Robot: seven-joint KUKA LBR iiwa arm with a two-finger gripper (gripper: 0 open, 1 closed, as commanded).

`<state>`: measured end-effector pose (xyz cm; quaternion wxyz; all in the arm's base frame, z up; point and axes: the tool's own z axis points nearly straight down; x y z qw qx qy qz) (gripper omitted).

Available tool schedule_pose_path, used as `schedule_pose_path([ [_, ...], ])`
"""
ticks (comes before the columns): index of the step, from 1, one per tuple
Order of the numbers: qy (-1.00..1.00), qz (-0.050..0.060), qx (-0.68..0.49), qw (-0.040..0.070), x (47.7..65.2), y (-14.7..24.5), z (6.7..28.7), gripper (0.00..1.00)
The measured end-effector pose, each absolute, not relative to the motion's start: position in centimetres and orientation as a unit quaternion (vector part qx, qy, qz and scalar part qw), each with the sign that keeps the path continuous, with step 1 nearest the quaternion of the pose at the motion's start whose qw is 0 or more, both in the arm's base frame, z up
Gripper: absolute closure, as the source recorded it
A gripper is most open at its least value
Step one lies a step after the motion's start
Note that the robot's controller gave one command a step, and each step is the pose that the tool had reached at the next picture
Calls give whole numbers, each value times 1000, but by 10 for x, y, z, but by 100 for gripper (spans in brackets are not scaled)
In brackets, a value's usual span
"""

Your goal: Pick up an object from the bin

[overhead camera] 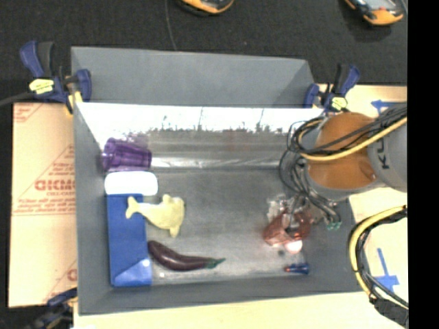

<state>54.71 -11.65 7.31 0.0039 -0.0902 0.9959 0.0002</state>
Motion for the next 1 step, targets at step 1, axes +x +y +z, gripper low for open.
schedule_pose_path([
  [1,996,0,-89,5,547,-117,82,100],
])
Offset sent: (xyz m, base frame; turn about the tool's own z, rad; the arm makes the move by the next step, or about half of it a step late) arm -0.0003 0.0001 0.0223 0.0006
